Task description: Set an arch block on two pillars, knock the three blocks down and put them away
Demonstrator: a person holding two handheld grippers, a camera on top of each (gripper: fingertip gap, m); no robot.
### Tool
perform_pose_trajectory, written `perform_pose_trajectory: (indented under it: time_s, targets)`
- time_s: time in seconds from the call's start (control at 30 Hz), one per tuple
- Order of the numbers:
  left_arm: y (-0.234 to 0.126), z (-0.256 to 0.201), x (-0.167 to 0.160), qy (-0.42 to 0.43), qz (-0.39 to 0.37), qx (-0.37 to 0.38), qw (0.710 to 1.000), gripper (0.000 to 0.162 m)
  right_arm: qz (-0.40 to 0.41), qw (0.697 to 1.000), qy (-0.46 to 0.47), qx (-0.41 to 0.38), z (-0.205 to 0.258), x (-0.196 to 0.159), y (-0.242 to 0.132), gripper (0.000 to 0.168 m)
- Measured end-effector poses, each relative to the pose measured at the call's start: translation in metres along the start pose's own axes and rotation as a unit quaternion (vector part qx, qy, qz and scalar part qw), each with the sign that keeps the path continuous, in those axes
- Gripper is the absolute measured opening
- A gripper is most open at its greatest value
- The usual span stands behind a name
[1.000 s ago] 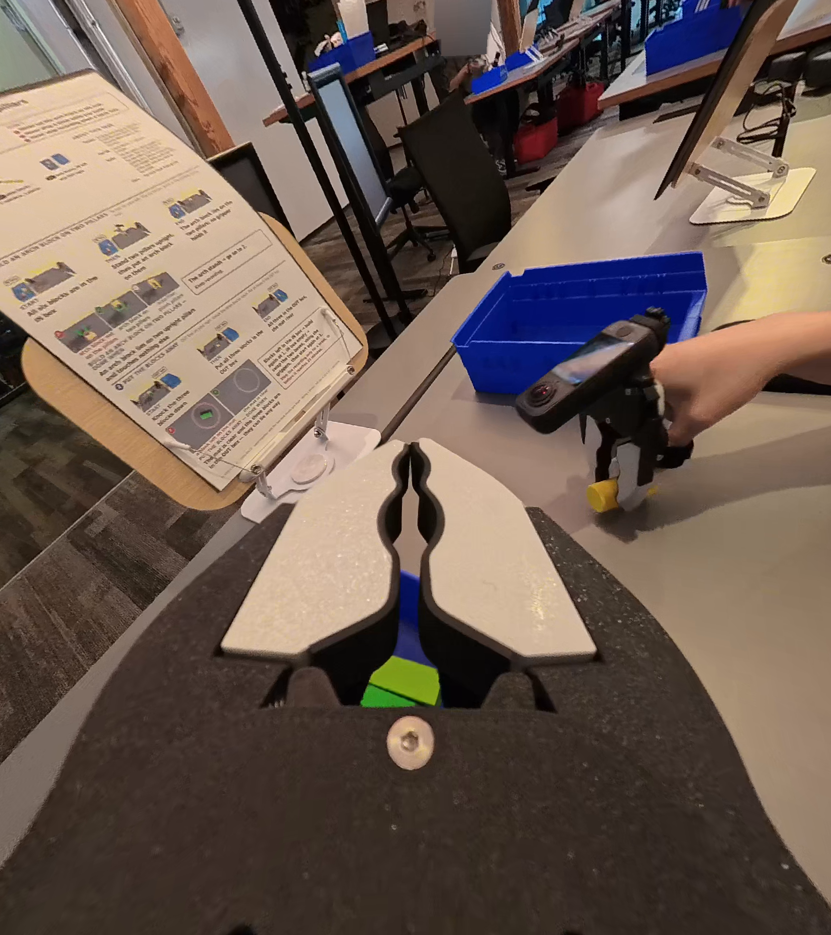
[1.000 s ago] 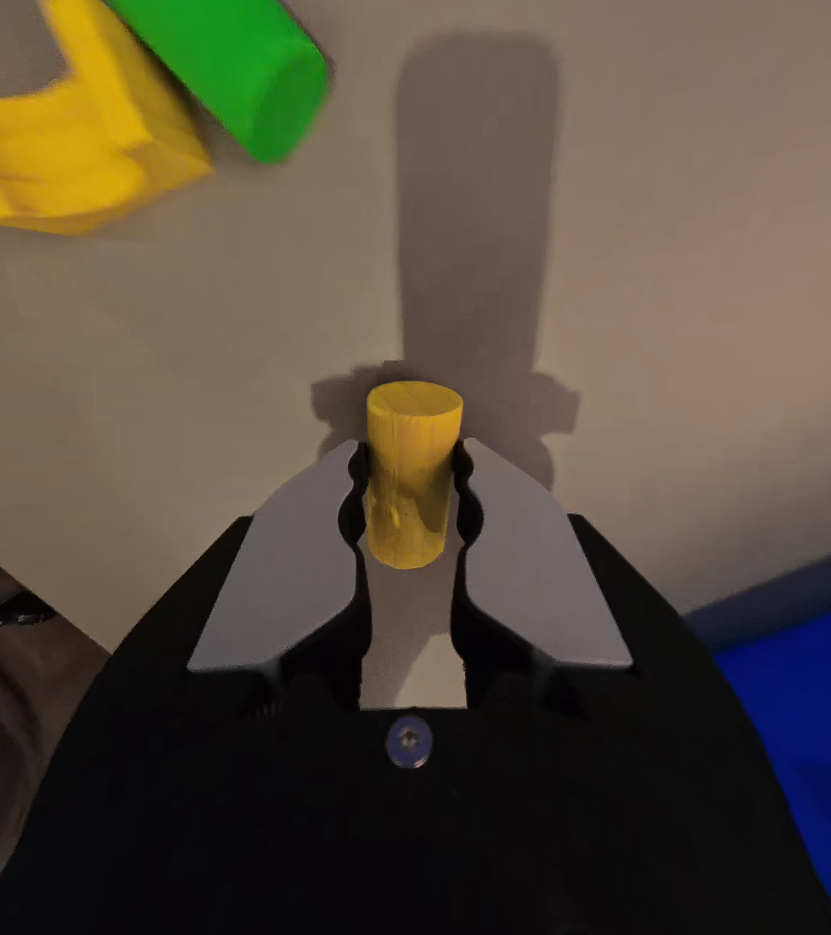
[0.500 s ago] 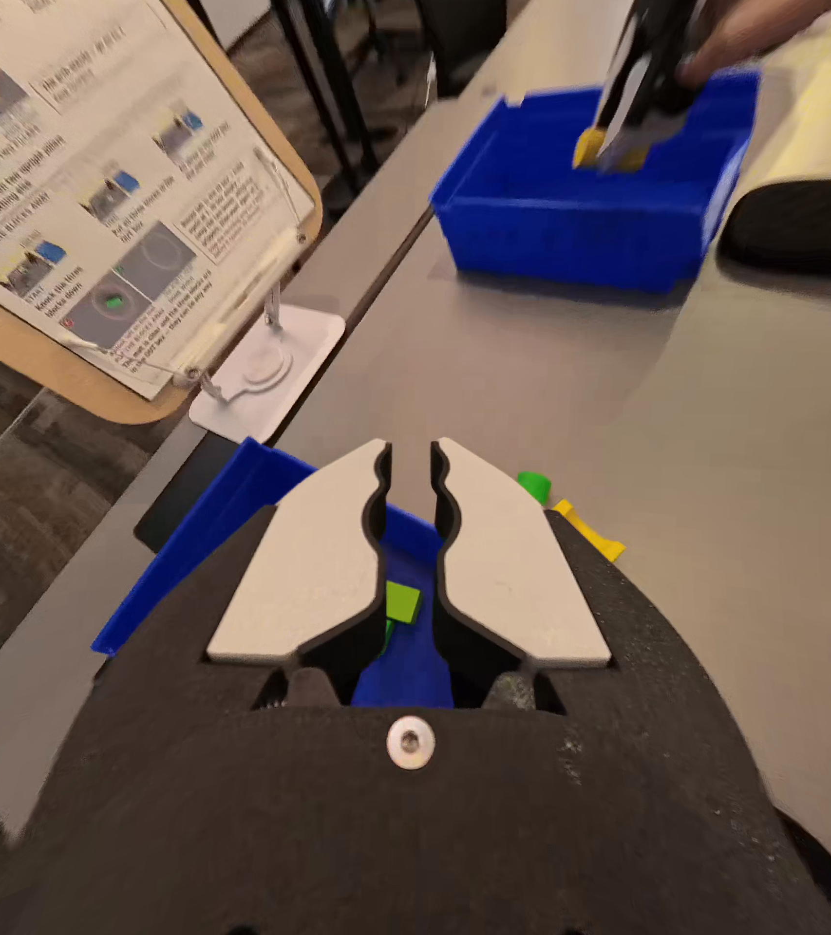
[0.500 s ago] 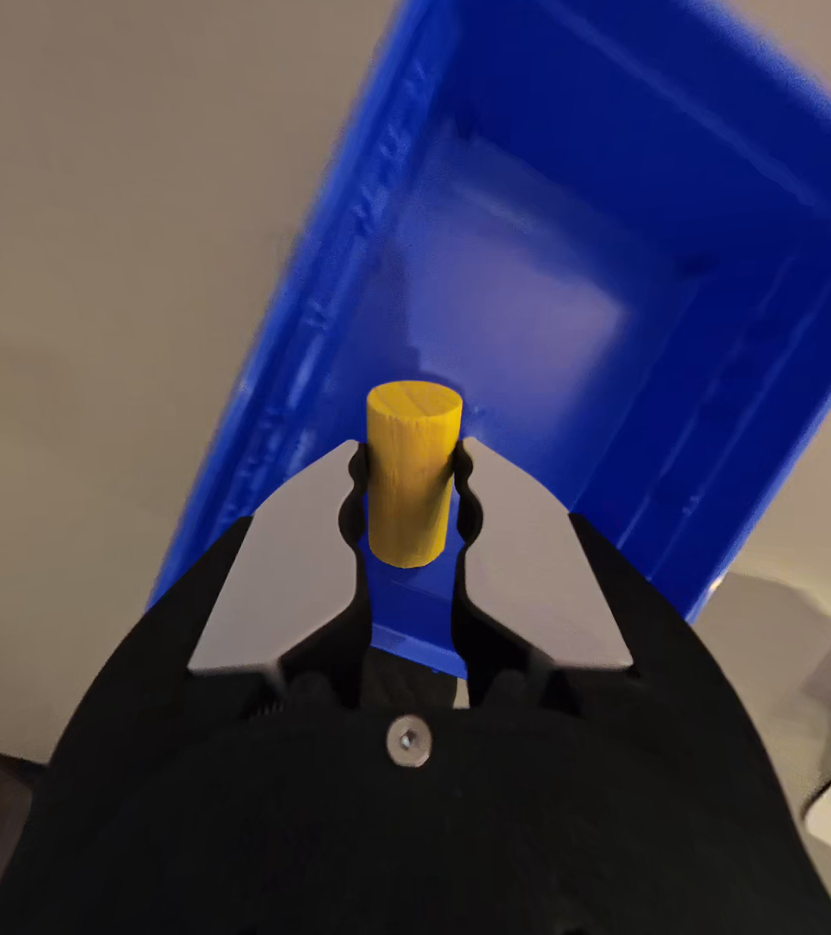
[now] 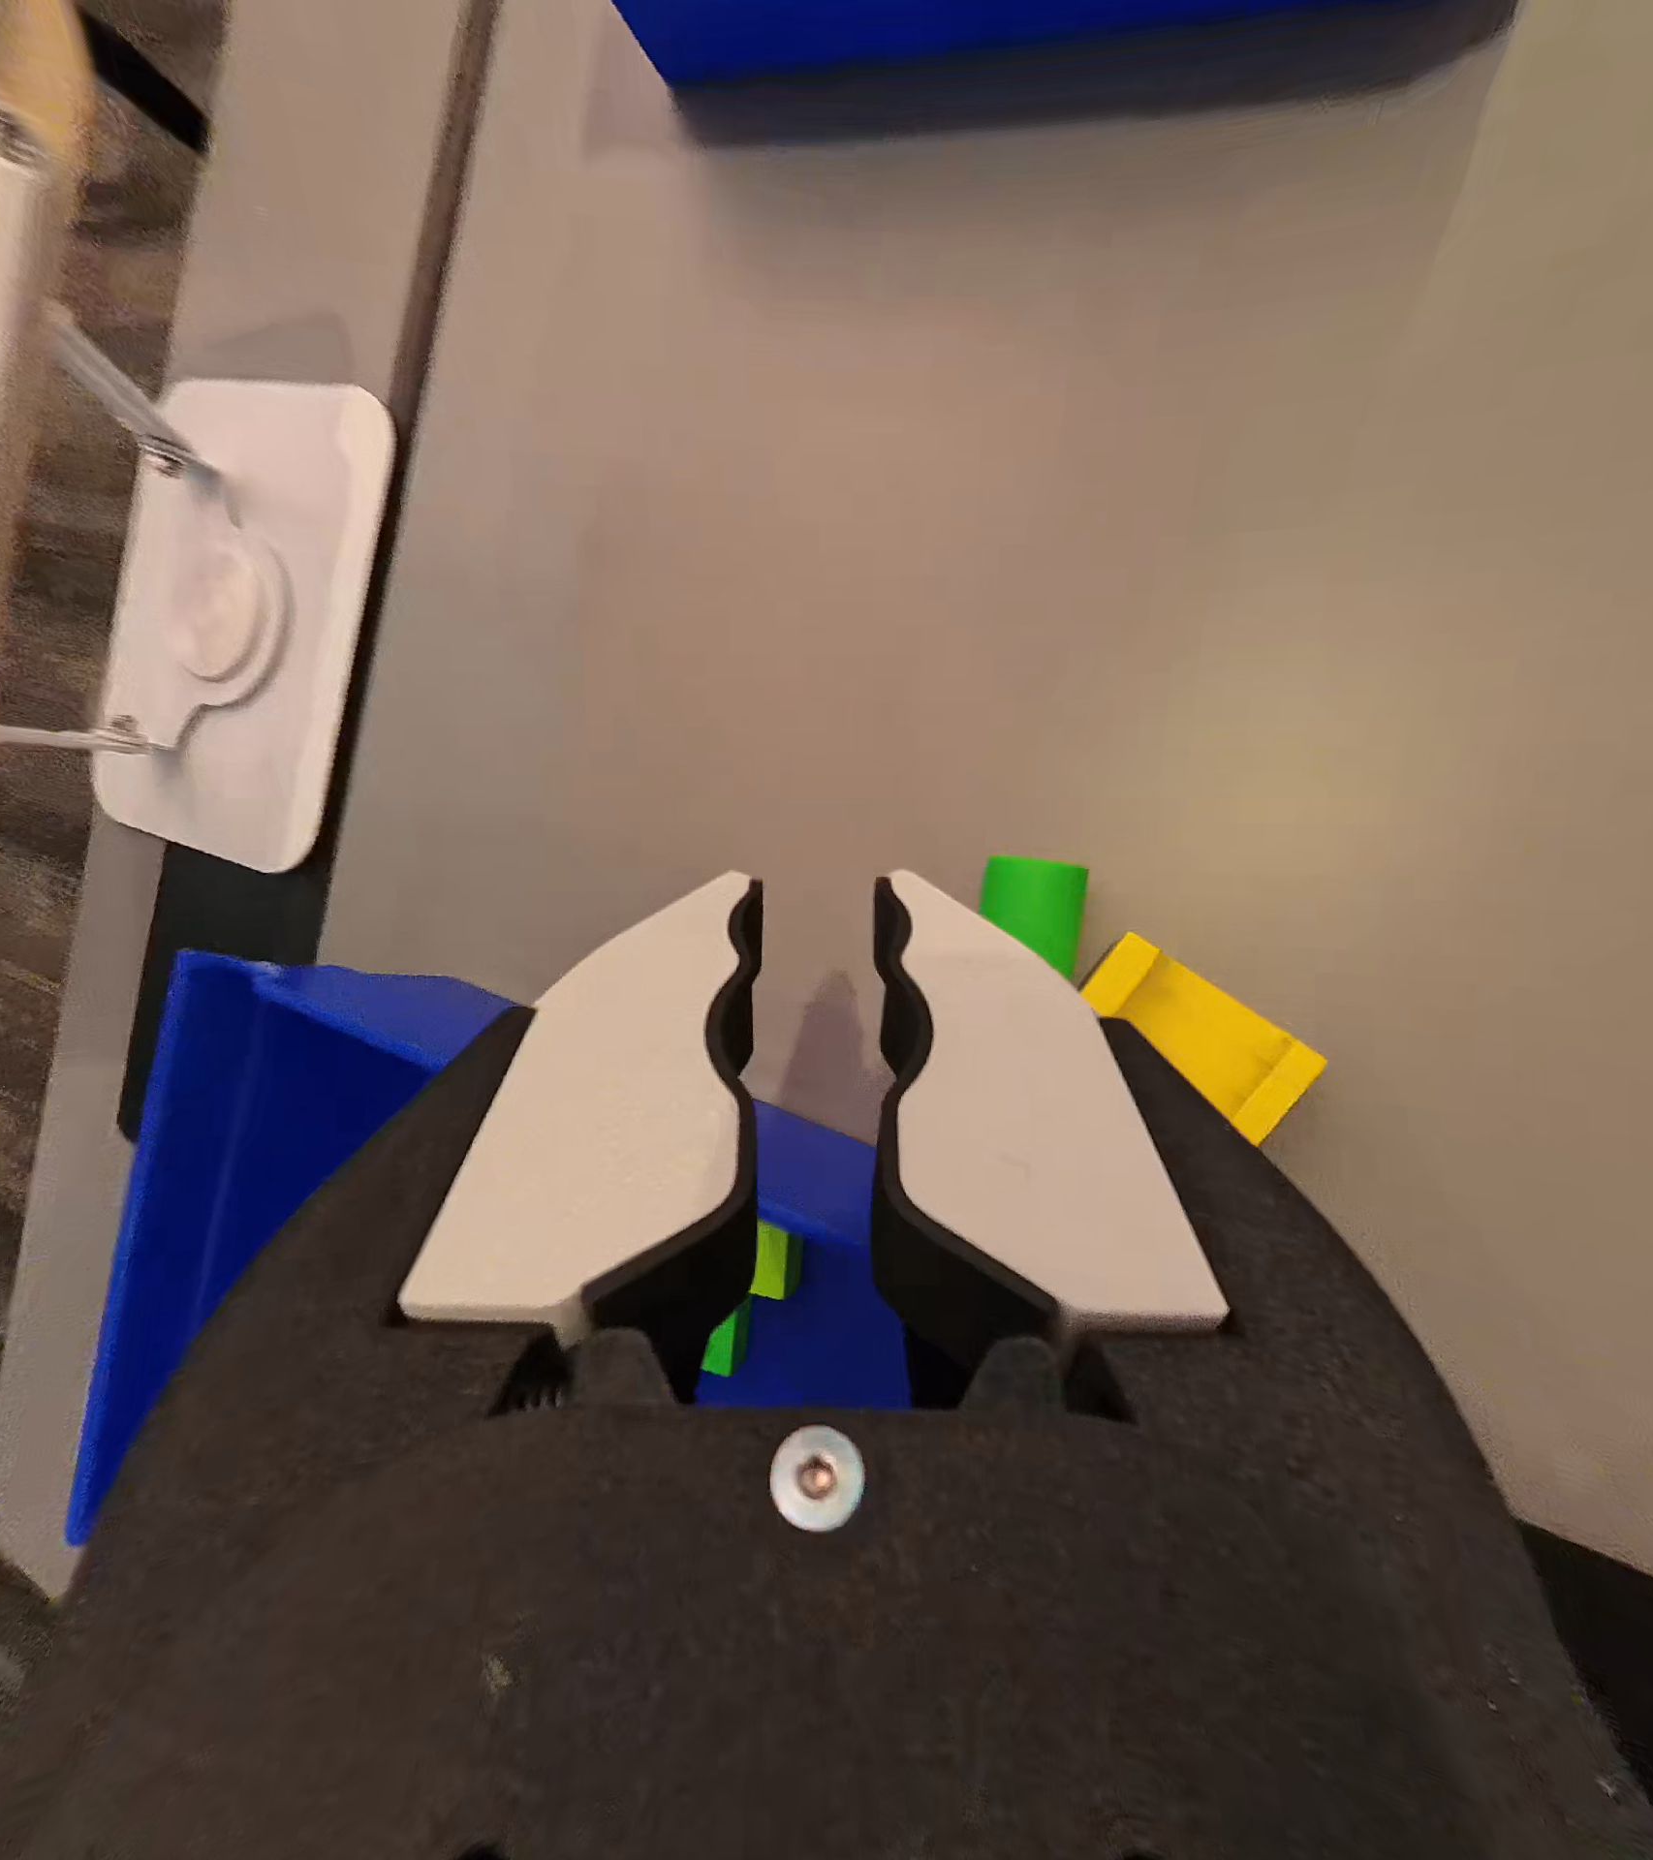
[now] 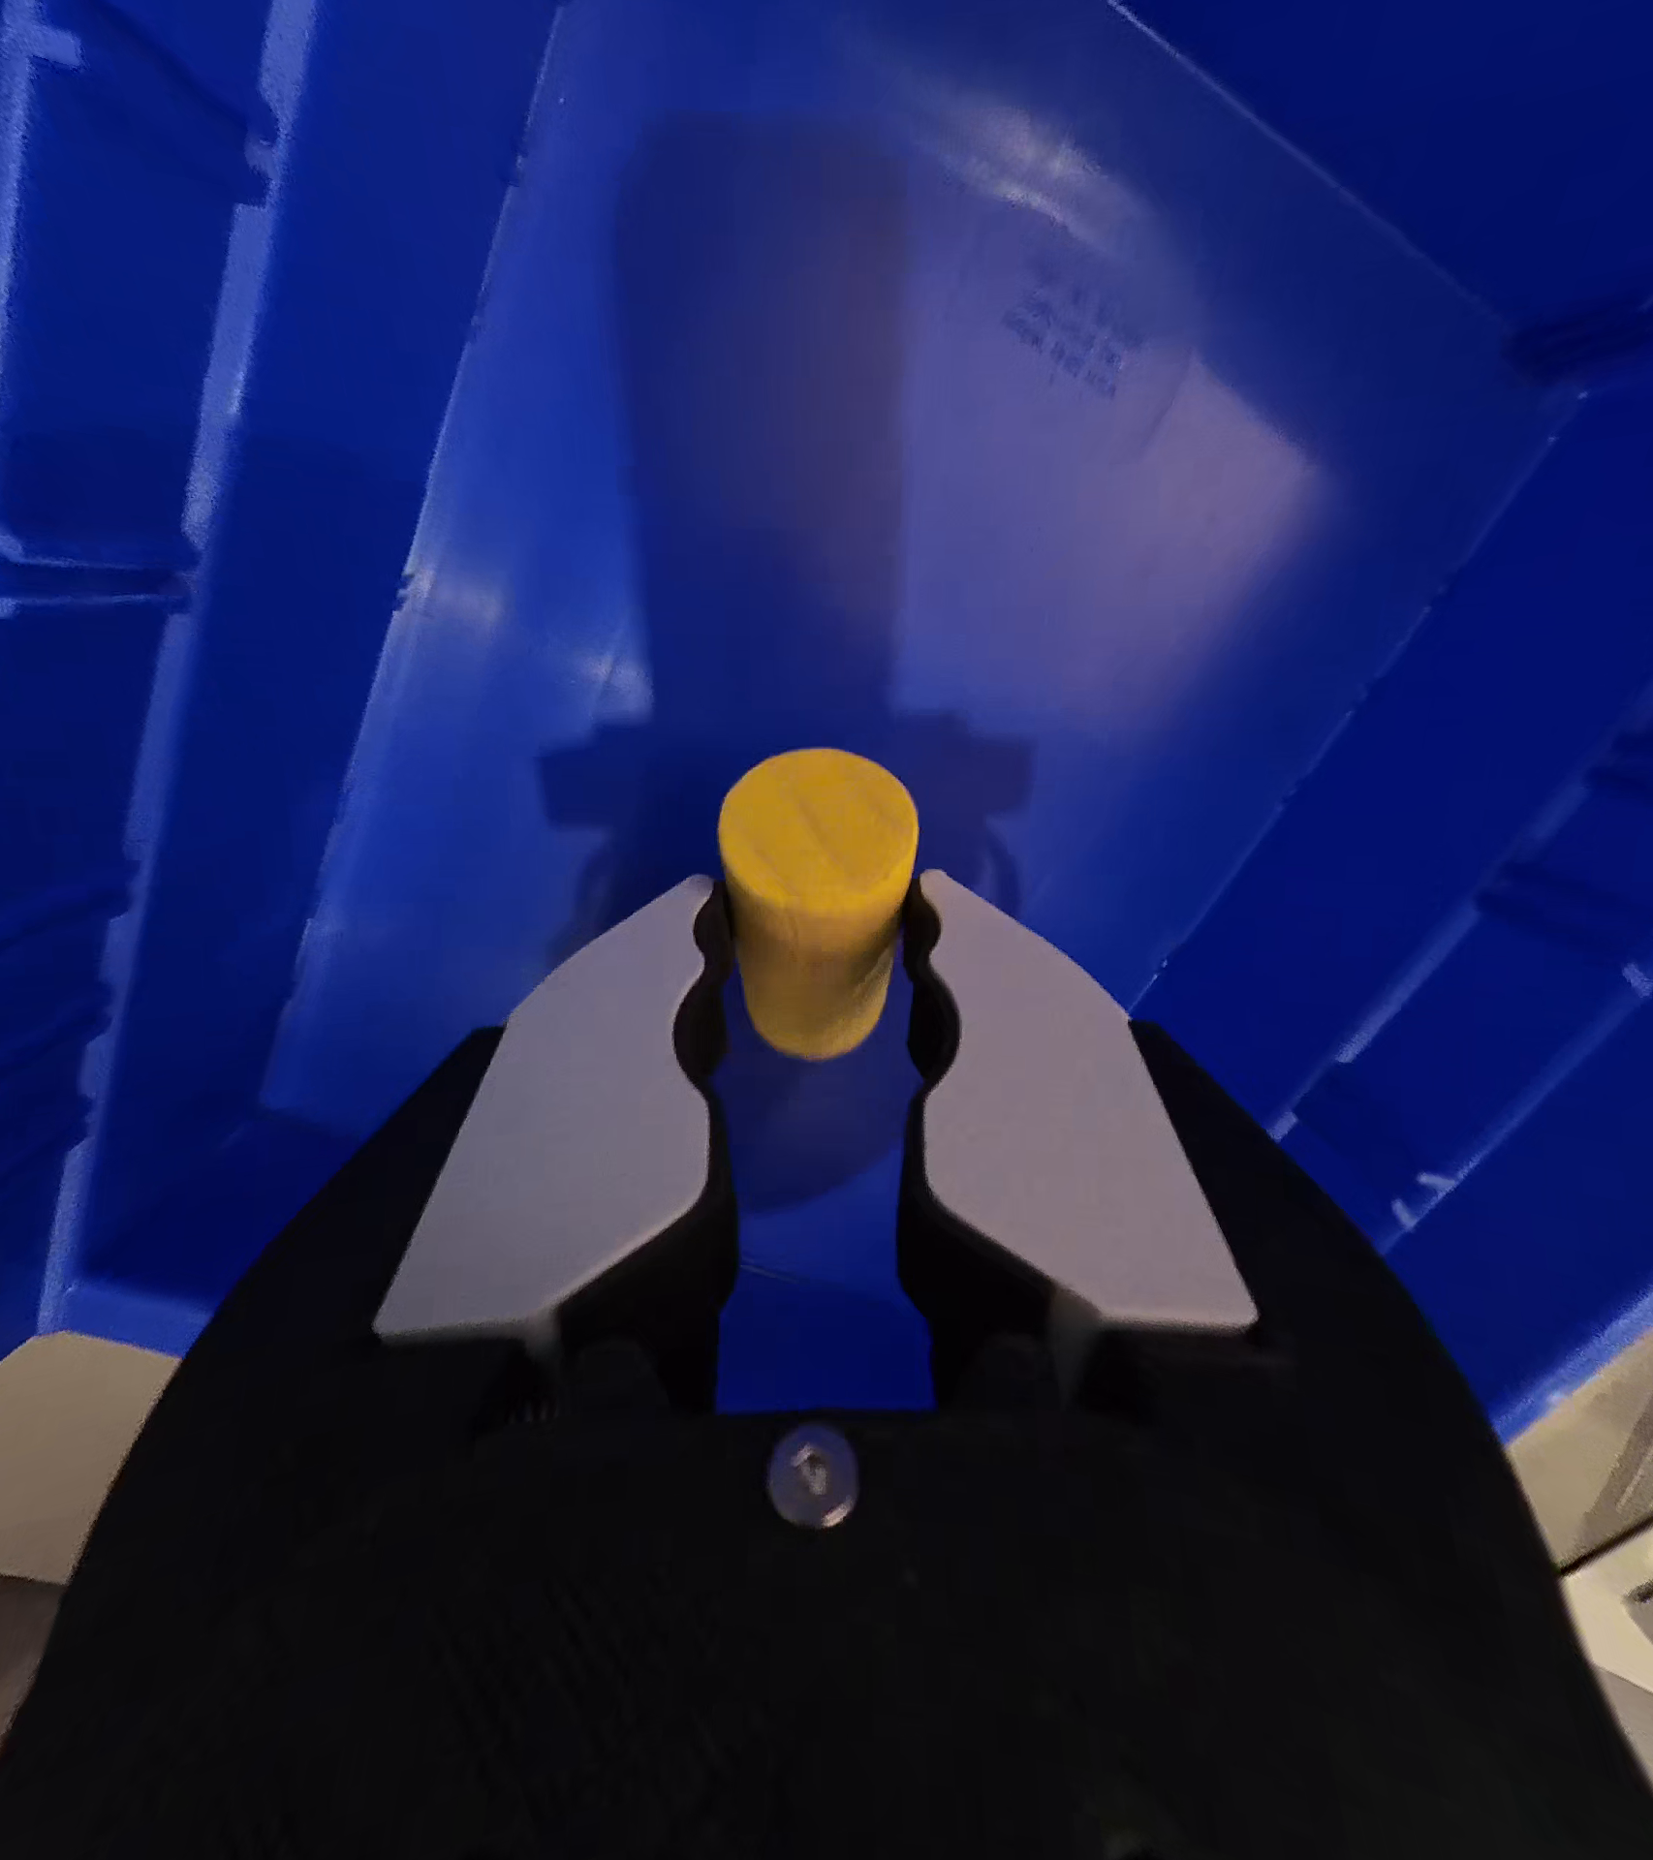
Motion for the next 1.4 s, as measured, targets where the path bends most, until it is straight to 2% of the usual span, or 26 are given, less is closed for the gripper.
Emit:
perform_pose_trajectory:
  time_s: [0.17, 0.23, 0.3, 0.37, 0.5, 0.77, 0.93, 0.97, 1.03, 1.1, 1.23, 1.3, 1.4]
  targets:
    - [0.044, -0.019, -0.020, 0.039, 0.128, -0.026, 0.991, 0.027, 0.029, 0.998, -0.007, 0.047, -0.001, -0.003, 0.014, 0.034]
    - [0.057, -0.019, -0.026, 0.049, 0.162, -0.012, 0.986, 0.033, 0.030, 0.998, -0.010, 0.060, -0.003, -0.003, 0.014, 0.036]
    - [0.066, -0.020, -0.032, 0.056, 0.190, -0.004, 0.980, 0.034, 0.007, 0.998, -0.013, 0.061, -0.006, 0.001, 0.007, 0.043]
    - [0.072, -0.022, -0.034, 0.061, 0.202, -0.007, 0.977, 0.038, -0.030, 0.998, -0.011, 0.051, -0.012, 0.007, -0.005, 0.045]
    - [0.080, -0.017, -0.041, 0.061, 0.226, 0.007, 0.972, 0.037, -0.111, 0.993, -0.007, 0.035, -0.016, 0.016, -0.029, 0.045]
    - [0.084, -0.020, -0.046, 0.051, 0.245, -0.006, 0.968, 0.038, -0.124, 0.992, -0.034, -0.002, -0.018, 0.014, -0.043, 0.045]
    - [0.087, -0.023, -0.055, 0.059, 0.284, 0.001, 0.957, 0.034, -0.126, 0.991, -0.038, -0.013, -0.021, 0.011, -0.046, 0.045]
    - [0.089, -0.022, -0.057, 0.066, 0.298, 0.008, 0.952, 0.029, -0.128, 0.991, -0.039, -0.014, -0.020, 0.011, -0.047, 0.044]
    - [0.090, -0.020, -0.062, 0.079, 0.320, 0.023, 0.944, 0.001, -0.130, 0.990, -0.044, -0.019, -0.020, 0.012, -0.049, 0.043]
    - [0.091, -0.020, -0.066, 0.080, 0.336, 0.025, 0.938, 0.001, -0.130, 0.990, -0.050, -0.026, -0.019, 0.012, -0.051, 0.041]
    - [0.084, -0.007, -0.057, 0.045, 0.302, 0.055, 0.951, 0.001, -0.141, 0.988, -0.048, -0.046, -0.020, 0.013, -0.060, 0.040]
    - [0.071, -0.001, -0.046, 0.008, 0.262, 0.059, 0.963, 0.008, -0.152, 0.986, -0.051, -0.049, -0.018, 0.014, -0.066, 0.040]
    - [0.049, -0.028, -0.037, -0.040, 0.219, -0.068, 0.973, 0.027, -0.154, 0.985, -0.057, -0.051, -0.016, 0.016, -0.068, 0.040]
Point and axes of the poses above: each gripper's, where its closed fingertips meet, y out along the fingers, x out of its top, z = x × y across the jaws, the point moved 4 cm from there along -y, back along the fingers, and after that the axes turned 12 degrees about -y, right-handed, at the moved point
